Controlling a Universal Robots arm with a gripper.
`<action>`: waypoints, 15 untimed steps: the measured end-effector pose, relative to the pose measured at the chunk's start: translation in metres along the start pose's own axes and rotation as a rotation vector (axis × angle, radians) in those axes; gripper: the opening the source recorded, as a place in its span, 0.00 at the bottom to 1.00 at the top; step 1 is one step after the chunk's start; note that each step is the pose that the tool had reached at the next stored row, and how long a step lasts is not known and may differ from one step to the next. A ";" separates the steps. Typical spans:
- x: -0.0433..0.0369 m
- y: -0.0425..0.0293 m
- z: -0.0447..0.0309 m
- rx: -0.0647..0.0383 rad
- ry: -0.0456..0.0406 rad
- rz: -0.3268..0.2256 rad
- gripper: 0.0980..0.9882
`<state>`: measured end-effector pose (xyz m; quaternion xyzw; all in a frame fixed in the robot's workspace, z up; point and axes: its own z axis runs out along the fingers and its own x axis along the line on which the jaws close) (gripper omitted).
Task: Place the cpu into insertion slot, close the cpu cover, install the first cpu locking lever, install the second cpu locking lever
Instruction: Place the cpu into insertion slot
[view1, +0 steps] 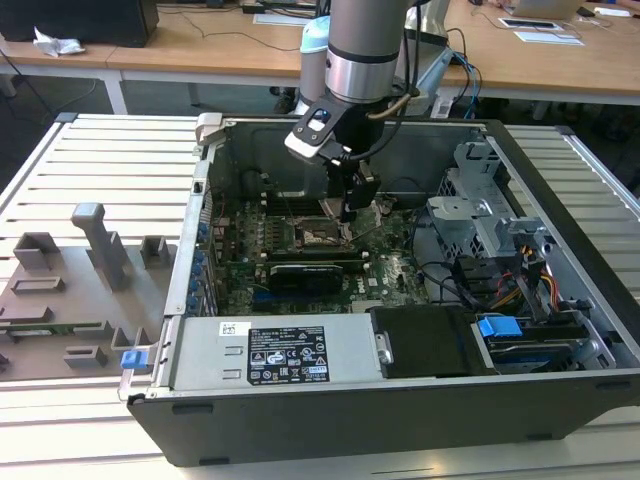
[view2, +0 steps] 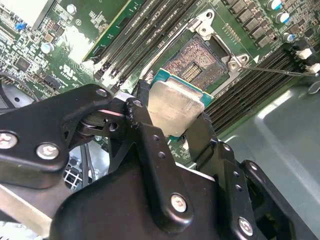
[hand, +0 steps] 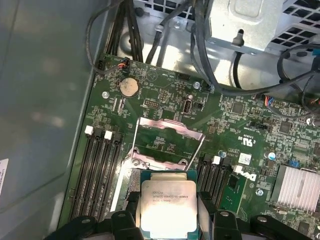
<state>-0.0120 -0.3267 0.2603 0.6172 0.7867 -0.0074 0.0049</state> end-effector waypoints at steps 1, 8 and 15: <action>0.0000 0.0000 0.0001 0.000 0.0000 0.008 0.50; 0.0000 0.0000 0.0003 0.001 -0.0003 0.061 0.50; 0.0000 0.0000 0.0005 0.002 -0.0003 0.108 0.50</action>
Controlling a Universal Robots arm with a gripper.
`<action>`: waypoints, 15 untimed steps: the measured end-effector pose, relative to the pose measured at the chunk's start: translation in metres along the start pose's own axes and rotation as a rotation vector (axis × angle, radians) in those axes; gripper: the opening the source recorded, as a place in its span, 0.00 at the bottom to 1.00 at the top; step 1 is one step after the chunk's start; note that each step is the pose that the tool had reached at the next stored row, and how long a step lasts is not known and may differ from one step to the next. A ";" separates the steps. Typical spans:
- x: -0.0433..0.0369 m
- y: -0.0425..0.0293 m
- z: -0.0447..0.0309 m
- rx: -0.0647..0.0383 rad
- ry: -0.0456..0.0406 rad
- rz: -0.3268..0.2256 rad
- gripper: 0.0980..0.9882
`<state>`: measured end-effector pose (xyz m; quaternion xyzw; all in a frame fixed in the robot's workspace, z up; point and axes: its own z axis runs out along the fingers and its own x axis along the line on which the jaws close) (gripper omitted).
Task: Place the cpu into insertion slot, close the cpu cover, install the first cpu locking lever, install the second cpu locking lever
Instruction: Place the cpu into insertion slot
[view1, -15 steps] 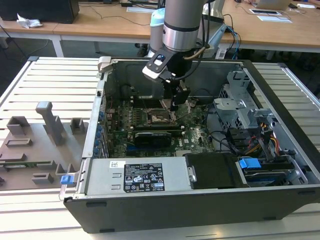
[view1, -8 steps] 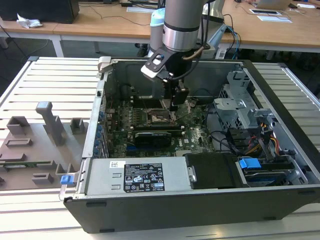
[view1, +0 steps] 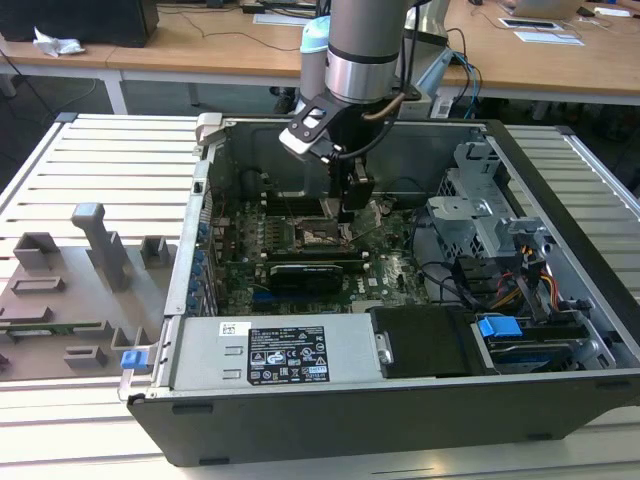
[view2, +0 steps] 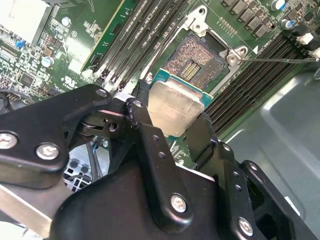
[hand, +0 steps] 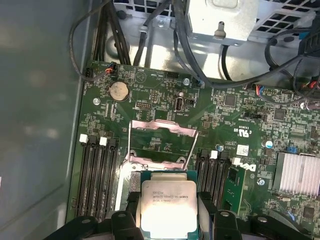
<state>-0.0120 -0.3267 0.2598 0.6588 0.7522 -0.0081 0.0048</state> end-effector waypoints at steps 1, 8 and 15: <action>0.0000 0.0000 0.0001 0.000 0.0000 0.008 0.50; 0.0000 0.0000 0.0003 0.001 0.0000 0.056 0.50; 0.0000 0.0000 0.0006 0.002 -0.0001 0.099 0.50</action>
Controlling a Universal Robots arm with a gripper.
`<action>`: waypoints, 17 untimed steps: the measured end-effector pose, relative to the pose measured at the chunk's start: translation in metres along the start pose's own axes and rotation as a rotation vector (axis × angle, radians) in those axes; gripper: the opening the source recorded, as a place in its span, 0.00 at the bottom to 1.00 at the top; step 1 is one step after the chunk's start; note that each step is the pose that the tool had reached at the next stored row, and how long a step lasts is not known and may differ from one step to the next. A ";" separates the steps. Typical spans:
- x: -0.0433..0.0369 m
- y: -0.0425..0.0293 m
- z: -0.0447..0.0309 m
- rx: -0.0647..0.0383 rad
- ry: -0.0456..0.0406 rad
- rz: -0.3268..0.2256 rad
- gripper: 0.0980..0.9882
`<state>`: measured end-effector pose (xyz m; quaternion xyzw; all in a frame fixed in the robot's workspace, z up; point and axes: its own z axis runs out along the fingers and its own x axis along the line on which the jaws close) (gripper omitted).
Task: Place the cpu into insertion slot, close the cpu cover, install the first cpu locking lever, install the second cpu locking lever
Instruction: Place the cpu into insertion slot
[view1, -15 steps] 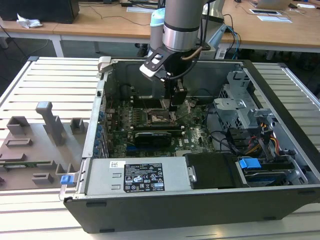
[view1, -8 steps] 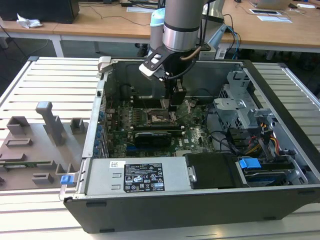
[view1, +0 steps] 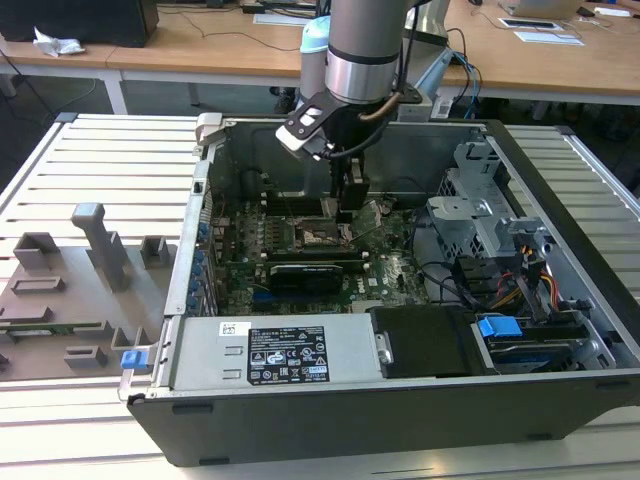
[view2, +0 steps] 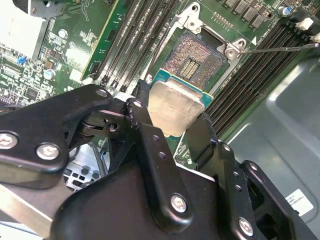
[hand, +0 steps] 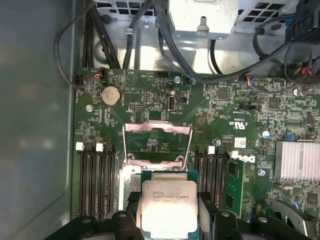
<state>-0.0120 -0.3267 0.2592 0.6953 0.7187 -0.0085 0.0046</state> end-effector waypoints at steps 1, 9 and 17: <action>0.0000 0.0000 0.0000 0.000 -0.0001 0.005 0.50; 0.0000 0.0000 0.0003 0.001 -0.0017 0.051 0.50; 0.0000 0.0000 0.0007 0.002 -0.0048 0.092 0.50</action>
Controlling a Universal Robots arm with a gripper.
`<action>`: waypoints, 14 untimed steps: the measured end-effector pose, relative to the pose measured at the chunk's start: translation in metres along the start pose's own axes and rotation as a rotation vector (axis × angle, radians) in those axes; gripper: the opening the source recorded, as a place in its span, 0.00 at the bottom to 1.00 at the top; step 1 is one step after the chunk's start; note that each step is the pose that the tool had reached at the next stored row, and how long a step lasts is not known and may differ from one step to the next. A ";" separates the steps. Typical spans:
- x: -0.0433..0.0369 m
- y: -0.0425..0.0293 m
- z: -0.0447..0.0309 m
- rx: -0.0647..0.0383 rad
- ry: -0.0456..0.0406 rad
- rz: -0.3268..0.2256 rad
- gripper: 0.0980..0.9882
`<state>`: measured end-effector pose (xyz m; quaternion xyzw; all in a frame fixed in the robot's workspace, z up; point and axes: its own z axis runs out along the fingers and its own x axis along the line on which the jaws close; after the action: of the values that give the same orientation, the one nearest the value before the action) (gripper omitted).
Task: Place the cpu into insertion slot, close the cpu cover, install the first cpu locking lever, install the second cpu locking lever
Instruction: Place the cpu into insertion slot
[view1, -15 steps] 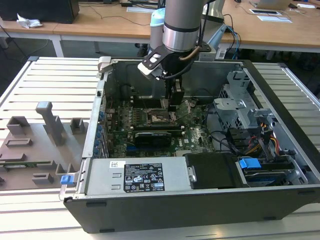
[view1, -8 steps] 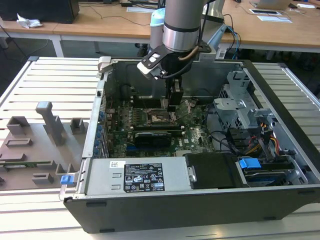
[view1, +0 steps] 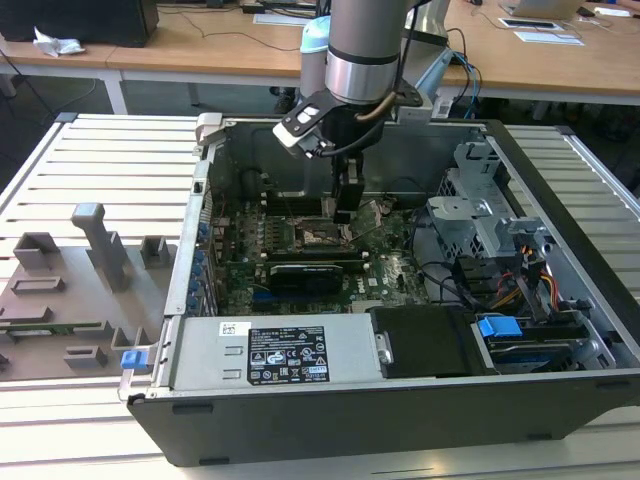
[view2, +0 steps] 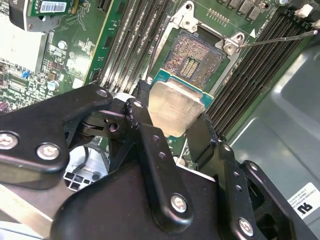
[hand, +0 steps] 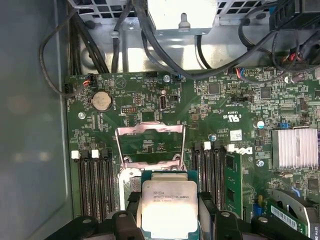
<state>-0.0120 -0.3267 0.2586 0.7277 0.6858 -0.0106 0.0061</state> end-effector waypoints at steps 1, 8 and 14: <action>0.0000 0.0000 0.0001 0.000 -0.0006 0.004 0.50; 0.0002 0.0000 0.0001 -0.003 -0.0051 -0.084 0.50; 0.0002 0.0000 0.0001 -0.005 -0.0056 -0.160 0.50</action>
<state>-0.0120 -0.3265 0.2585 0.6706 0.7417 -0.0116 0.0088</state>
